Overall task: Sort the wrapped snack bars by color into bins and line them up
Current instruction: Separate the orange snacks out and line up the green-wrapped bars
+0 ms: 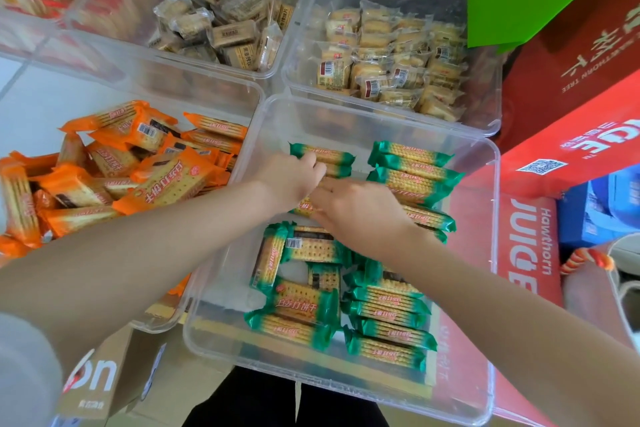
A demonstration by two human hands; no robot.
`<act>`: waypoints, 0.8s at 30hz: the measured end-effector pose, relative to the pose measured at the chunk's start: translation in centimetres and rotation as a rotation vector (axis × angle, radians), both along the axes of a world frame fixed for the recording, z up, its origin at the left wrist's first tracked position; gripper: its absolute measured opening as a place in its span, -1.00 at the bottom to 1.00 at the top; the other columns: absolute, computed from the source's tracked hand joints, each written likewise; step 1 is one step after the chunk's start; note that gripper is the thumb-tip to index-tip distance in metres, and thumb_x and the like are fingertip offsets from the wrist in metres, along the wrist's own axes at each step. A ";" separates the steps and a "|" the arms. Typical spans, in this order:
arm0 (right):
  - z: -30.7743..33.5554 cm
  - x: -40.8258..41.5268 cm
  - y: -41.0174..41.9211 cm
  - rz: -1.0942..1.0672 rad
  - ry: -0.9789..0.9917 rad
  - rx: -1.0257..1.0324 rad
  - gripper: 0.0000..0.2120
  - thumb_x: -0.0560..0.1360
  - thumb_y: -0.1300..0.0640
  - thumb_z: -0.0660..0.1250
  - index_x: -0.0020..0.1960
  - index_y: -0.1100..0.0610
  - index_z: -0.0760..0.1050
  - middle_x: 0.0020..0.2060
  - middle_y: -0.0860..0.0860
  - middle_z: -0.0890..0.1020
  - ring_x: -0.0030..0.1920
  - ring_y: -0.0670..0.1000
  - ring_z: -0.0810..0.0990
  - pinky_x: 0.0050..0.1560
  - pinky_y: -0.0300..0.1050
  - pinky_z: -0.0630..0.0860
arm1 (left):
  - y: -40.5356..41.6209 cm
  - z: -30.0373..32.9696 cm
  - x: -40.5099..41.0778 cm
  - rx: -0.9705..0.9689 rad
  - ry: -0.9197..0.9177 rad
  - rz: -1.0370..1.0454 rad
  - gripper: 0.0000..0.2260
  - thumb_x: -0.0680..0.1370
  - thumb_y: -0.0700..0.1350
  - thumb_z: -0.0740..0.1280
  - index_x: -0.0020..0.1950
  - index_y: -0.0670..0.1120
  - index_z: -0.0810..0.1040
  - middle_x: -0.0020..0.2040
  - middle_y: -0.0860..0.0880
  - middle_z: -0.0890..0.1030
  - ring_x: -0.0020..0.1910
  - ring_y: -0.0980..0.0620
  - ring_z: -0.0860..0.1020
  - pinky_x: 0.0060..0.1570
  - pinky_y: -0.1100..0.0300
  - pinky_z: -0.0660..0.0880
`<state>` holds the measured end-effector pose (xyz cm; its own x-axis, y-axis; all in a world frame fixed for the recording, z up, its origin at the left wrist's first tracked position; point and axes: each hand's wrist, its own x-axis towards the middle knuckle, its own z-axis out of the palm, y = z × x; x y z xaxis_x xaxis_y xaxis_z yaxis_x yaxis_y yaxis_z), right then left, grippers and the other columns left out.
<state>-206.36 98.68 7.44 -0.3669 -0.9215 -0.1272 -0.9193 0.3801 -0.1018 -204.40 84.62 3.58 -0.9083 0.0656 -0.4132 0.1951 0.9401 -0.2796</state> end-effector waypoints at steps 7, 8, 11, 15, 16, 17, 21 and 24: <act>-3.3 5.2 0.5 0.008 -0.151 0.253 -0.53 0.48 0.27 0.29 0.35 0.20 0.24 0.25 0.15 0.39 0.23 0.15 0.38 0.09 -0.04 0.39 | 0.1 0.7 0.1 -0.046 0.039 -0.007 -0.57 0.40 -0.38 0.31 0.23 -0.21 0.29 0.15 -0.15 0.45 -0.10 -0.08 0.56 0.01 0.10 0.40; -3.5 5.3 0.3 0.005 -0.111 0.261 -0.53 0.48 0.27 0.29 0.35 0.21 0.25 0.27 0.16 0.37 0.24 0.16 0.37 0.12 -0.03 0.37 | 0.1 0.7 0.2 -0.056 0.043 -0.007 -0.56 0.40 -0.36 0.32 0.23 -0.20 0.28 0.15 -0.15 0.45 -0.07 -0.08 0.55 -0.01 0.11 0.40; -3.9 5.1 0.0 -0.043 -0.047 0.276 -0.52 0.48 0.27 0.28 0.36 0.19 0.24 0.26 0.16 0.38 0.23 0.17 0.39 0.10 -0.03 0.36 | 0.3 1.3 0.5 -0.081 0.072 -0.007 -0.60 0.42 -0.35 0.31 0.22 -0.21 0.30 0.15 -0.17 0.46 0.04 -0.14 0.53 0.01 0.10 0.40; -4.6 4.9 -0.2 -0.128 -0.036 0.322 -0.47 0.43 0.27 0.35 0.32 0.19 0.21 0.20 0.17 0.45 0.17 0.18 0.43 0.03 -0.03 0.39 | 0.3 3.0 2.3 -0.095 0.096 -0.053 -0.71 0.48 -0.36 0.21 0.18 -0.22 0.33 0.01 -0.11 0.53 -0.01 -0.13 0.56 -0.01 0.08 0.41; -4.7 4.9 -0.3 -0.137 -0.052 0.323 -0.48 0.42 0.27 0.35 0.31 0.18 0.22 0.18 0.16 0.46 0.16 0.18 0.44 -0.01 -0.04 0.39 | 0.3 3.4 2.9 -0.082 0.106 -0.065 -0.74 0.49 -0.36 0.18 0.16 -0.21 0.34 -0.06 -0.09 0.52 -0.04 -0.11 0.56 -0.03 0.08 0.41; -4.7 4.9 -0.4 -0.136 -0.068 0.312 -0.51 0.43 0.27 0.35 0.29 0.17 0.23 0.16 0.14 0.48 0.14 0.17 0.46 -0.06 -0.06 0.36 | 0.2 3.9 3.7 -0.066 0.102 -0.078 -0.78 0.50 -0.36 0.15 0.12 -0.19 0.34 -0.12 -0.07 0.48 -0.06 -0.11 0.56 -0.04 0.08 0.40; -3.1 3.7 -0.6 -0.169 -0.092 0.194 -0.67 0.50 0.12 0.27 0.22 0.12 0.29 0.03 0.05 0.56 0.05 0.13 0.52 -0.02 -0.06 0.32 | -0.5 5.3 6.6 0.000 0.004 -0.199 -0.81 0.56 -0.27 0.13 0.12 -0.12 0.43 -0.09 -0.05 0.45 0.02 -0.09 0.52 0.01 0.08 0.37; -2.0 1.7 -0.8 -0.232 -0.166 0.157 -0.72 0.50 -0.01 0.24 0.11 0.13 0.32 -0.02 0.06 0.57 0.01 0.15 0.55 -0.03 -0.01 0.35 | -0.3 4.3 7.5 0.031 -0.099 -0.235 -0.78 0.56 -0.26 0.16 0.18 -0.11 0.45 0.03 -0.08 0.50 0.07 -0.12 0.50 0.02 0.05 0.39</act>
